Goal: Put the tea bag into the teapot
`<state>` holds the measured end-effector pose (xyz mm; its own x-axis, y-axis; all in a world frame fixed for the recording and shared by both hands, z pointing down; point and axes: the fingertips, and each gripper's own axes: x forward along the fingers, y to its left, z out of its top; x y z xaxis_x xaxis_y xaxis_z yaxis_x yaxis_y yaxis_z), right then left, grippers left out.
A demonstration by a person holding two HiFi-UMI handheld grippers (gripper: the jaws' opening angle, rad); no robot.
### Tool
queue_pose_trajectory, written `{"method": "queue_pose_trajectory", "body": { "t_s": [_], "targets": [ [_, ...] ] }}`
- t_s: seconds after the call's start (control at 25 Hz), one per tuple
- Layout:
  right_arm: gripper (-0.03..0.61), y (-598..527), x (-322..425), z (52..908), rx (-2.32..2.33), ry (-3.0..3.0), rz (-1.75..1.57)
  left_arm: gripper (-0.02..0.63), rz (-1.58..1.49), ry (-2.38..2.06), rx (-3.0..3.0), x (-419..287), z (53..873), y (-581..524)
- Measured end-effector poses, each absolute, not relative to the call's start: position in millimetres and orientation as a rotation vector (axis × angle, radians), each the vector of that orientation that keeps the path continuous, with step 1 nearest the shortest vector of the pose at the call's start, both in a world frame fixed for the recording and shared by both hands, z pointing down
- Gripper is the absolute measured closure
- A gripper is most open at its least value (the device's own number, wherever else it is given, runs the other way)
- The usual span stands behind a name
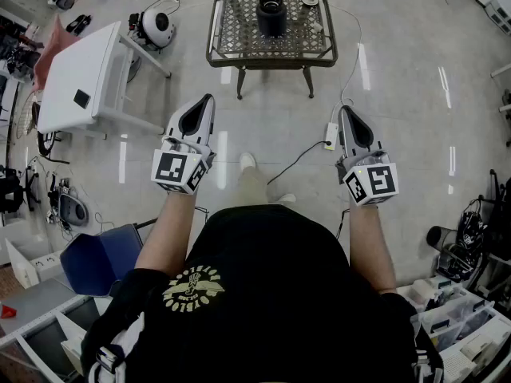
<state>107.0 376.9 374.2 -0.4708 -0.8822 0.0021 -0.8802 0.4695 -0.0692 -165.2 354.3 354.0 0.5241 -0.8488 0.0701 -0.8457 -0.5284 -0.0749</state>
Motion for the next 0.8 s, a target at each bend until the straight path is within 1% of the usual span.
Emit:
{"method": "queue_pose_trajectory", "body": {
  "t_s": [0.16, 0.36, 0.56, 0.8],
  "targets": [
    [0.572, 368, 104, 378, -1.588, 2.658, -0.155, 0.617, -0.093, 1.506, -2.720, -165, 345, 346],
    [0.572, 344, 91, 378, -1.530, 2.645, -0.190, 0.617, -0.147, 1.511, -2.695, -182, 356, 322],
    [0.572, 313, 79, 373, -1.536, 2.642, -0.166, 0.617, -0.184, 1.509, -2.724, -197, 374, 293],
    [0.572, 277, 66, 375, -1.609, 2.643, -0.157, 0.617, -0.147, 1.463, -2.748, -208, 370, 250]
  ]
}}
